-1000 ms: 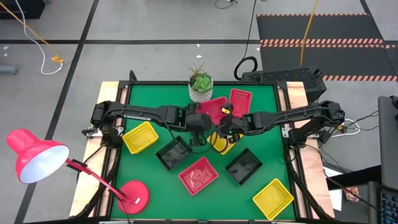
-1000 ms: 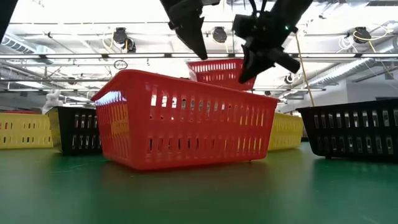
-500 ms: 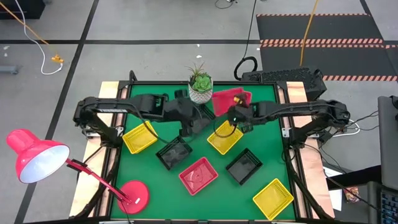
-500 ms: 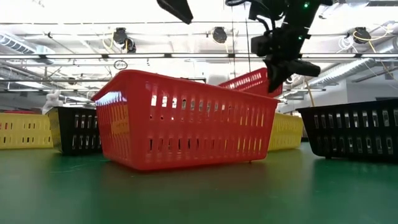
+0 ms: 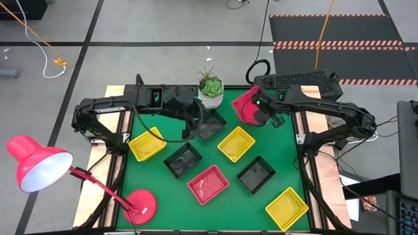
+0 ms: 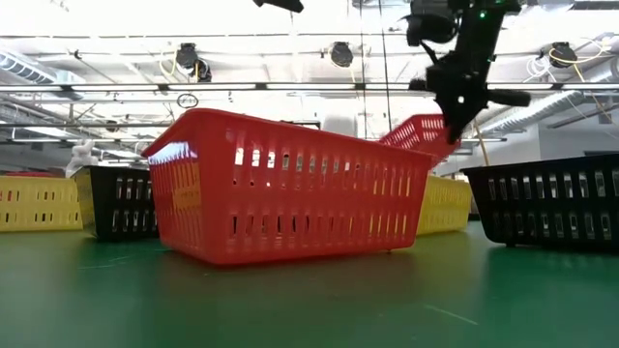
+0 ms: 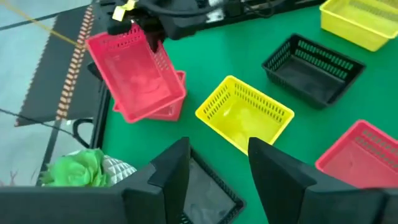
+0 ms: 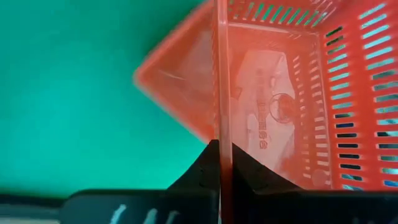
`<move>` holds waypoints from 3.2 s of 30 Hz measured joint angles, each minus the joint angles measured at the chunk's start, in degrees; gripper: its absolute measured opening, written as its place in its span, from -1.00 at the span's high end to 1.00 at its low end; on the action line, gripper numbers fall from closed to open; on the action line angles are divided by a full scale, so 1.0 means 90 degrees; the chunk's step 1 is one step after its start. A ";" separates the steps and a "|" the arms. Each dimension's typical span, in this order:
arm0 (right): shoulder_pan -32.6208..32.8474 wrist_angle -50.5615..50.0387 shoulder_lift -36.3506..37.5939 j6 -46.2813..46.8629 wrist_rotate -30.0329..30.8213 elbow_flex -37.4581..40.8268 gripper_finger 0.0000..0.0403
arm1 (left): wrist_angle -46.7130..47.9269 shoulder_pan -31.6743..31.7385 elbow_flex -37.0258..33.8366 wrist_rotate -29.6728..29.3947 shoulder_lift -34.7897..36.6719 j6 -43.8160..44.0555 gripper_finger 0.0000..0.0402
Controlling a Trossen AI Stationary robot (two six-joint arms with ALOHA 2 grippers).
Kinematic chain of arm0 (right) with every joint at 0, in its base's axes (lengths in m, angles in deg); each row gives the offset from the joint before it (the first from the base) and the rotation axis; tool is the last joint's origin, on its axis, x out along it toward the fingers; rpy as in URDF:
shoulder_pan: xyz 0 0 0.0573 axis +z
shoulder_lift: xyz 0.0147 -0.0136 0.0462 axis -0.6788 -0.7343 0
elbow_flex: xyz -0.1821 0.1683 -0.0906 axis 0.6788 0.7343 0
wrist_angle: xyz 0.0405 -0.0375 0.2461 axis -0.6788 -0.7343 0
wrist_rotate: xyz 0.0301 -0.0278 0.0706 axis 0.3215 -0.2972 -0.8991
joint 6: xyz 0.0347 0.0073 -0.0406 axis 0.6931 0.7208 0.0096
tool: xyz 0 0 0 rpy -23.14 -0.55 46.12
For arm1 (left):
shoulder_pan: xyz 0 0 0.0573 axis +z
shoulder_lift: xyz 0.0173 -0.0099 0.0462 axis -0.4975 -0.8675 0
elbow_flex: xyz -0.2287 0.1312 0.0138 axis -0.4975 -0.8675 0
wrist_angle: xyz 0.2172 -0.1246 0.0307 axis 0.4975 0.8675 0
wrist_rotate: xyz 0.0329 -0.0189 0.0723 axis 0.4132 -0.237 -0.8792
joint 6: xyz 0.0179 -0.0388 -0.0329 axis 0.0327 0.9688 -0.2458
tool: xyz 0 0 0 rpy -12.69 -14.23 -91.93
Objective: Stack baskets by color
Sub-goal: Stack the top left orange bin on the top right orange bin
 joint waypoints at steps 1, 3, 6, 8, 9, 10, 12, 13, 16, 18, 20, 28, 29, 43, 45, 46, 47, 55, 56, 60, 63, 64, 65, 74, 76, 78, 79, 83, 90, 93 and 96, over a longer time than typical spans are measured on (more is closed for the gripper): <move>-0.0156 0.0000 -0.0004 -0.0218 -0.0113 0.0002 1.00 | -0.0004 0.0053 0.0000 0.0105 0.0000 -0.0079 0.22; -0.0436 0.0159 -0.0004 -0.0612 -0.0266 0.0000 1.00 | -0.0055 0.0208 0.0000 0.0443 0.0000 -0.0200 0.25; -0.0817 0.0503 -0.0002 -0.1088 -0.0797 0.0000 1.00 | -0.0165 0.0535 -0.0015 0.1145 0.0097 -0.0279 0.29; -0.1040 0.0586 -0.0002 -0.1299 -0.1146 0.0000 1.00 | -0.0452 0.0745 -0.0012 0.1663 0.0204 -0.0302 0.31; -0.1131 0.0590 -0.0002 -0.1398 -0.1274 0.0000 1.00 | -0.0563 0.0829 -0.0030 0.1866 0.0285 -0.0300 0.32; -0.1208 0.0580 -0.0012 -0.1470 -0.1375 0.0000 1.00 | -0.0751 0.0917 -0.0123 0.2029 0.0375 -0.0292 0.33; -0.1315 0.0529 -0.0072 -0.1613 -0.1406 0.0000 1.00 | -0.1354 0.1039 -0.0408 0.2192 0.0596 -0.0198 0.34; -0.1361 0.0451 -0.0097 -0.1675 -0.1400 0.0000 1.00 | -0.1690 0.1109 -0.0630 0.2192 0.0746 -0.0095 0.34; -0.1424 0.0199 -0.0186 -0.2093 -0.1398 -0.0002 1.00 | -0.2880 0.1280 -0.1427 0.2187 0.1190 0.0315 0.34; -0.1434 0.0096 -0.0262 -0.2285 -0.1386 -0.0002 1.00 | -0.3570 0.1381 -0.2089 0.2190 0.1516 0.0598 0.34; -0.1434 0.0117 -0.0336 -0.2291 -0.1393 -0.0002 1.00 | -0.4365 0.1430 -0.2717 0.2178 0.1829 0.0852 0.34; -0.1434 0.0218 -0.0577 -0.2868 -0.1381 -0.0005 1.00 | -0.5493 0.1489 -0.4430 0.2069 0.2941 0.1359 0.34; -0.1434 0.0201 -0.0623 -0.2900 -0.1401 -0.0007 1.00 | -0.5489 0.1489 -0.4557 0.2007 0.3083 0.1361 0.34; -0.1431 0.0035 -0.0846 -0.2016 -0.2048 -0.0012 1.00 | -0.5252 0.1459 -0.5534 0.1371 0.4112 0.2039 0.34; -0.1431 0.0028 -0.0770 -0.1726 -0.2048 -0.0010 1.00 | -0.5141 0.1427 -0.5544 0.1224 0.4082 0.2095 0.34; -0.1431 0.0017 -0.0724 -0.1603 -0.2057 -0.0010 1.00 | -0.5127 0.1418 -0.5544 0.1129 0.4050 0.2098 0.34; -0.1431 -0.0002 -0.0674 -0.1506 -0.2055 -0.0010 1.00 | -0.5097 0.1393 -0.5544 0.1042 0.4022 0.2102 0.34; -0.1431 0.0041 -0.0241 -0.0638 -0.2262 -0.0005 1.00 | -0.4926 0.1192 -0.5544 0.0558 0.3959 0.2208 0.34; -0.1431 0.0020 -0.0203 -0.0560 -0.2419 -0.0005 1.00 | -0.4868 0.1157 -0.5544 0.0523 0.3956 0.2217 0.34; -0.1416 -0.0094 -0.0151 -0.0479 -0.2653 -0.0005 1.00 | -0.4736 0.0994 -0.5544 0.0396 0.3954 0.2252 0.34; -0.1414 -0.0249 -0.0152 -0.0568 -0.2725 -0.0005 1.00 | -0.4627 0.0840 -0.5544 0.0325 0.3954 0.2263 0.34; -0.1417 -0.0324 -0.0152 -0.0571 -0.2725 -0.0005 1.00 | -0.4538 0.0788 -0.5544 0.0325 0.3954 0.2270 0.34; -0.1417 -0.0392 -0.0152 -0.0577 -0.2725 -0.0005 1.00 | -0.4446 0.0738 -0.5544 0.0325 0.3954 0.2287 0.34; -0.1417 -0.0158 -0.0148 -0.0760 -0.3044 0.0437 1.00 | -0.4174 0.0427 -0.5544 -0.0033 0.3951 0.2353 0.34; -0.1417 0.0073 -0.0150 -0.0803 -0.3029 0.0716 1.00 | -0.4179 0.0392 -0.5544 -0.0046 0.3927 0.2353 0.34; -0.1417 0.0386 -0.0150 -0.0829 -0.3024 0.0992 1.00 | -0.4159 0.0357 -0.5544 -0.0057 0.3918 0.2378 0.34; -0.1417 0.0529 -0.0152 -0.0829 -0.3021 0.1095 1.00 | -0.4158 0.0344 -0.5544 -0.0057 0.3920 0.2394 0.34; -0.1417 0.1055 -0.0152 -0.0757 -0.2678 0.1388 0.99 | -0.4158 0.0326 -0.5544 -0.0059 0.3920 0.2430 0.34; -0.1478 0.1518 -0.0152 -0.0034 -0.2330 0.1433 0.86 | -0.4157 0.0328 -0.5543 -0.0069 0.3922 0.2450 0.34; -0.1489 0.1690 -0.0098 0.0524 -0.2322 0.1433 0.78 | -0.4155 0.0328 -0.5542 -0.0066 0.3922 0.2450 0.34; -0.1489 0.1834 0.0036 0.1066 -0.2317 0.1433 0.69 | -0.4154 0.0328 -0.5542 -0.0066 0.3922 0.2451 0.34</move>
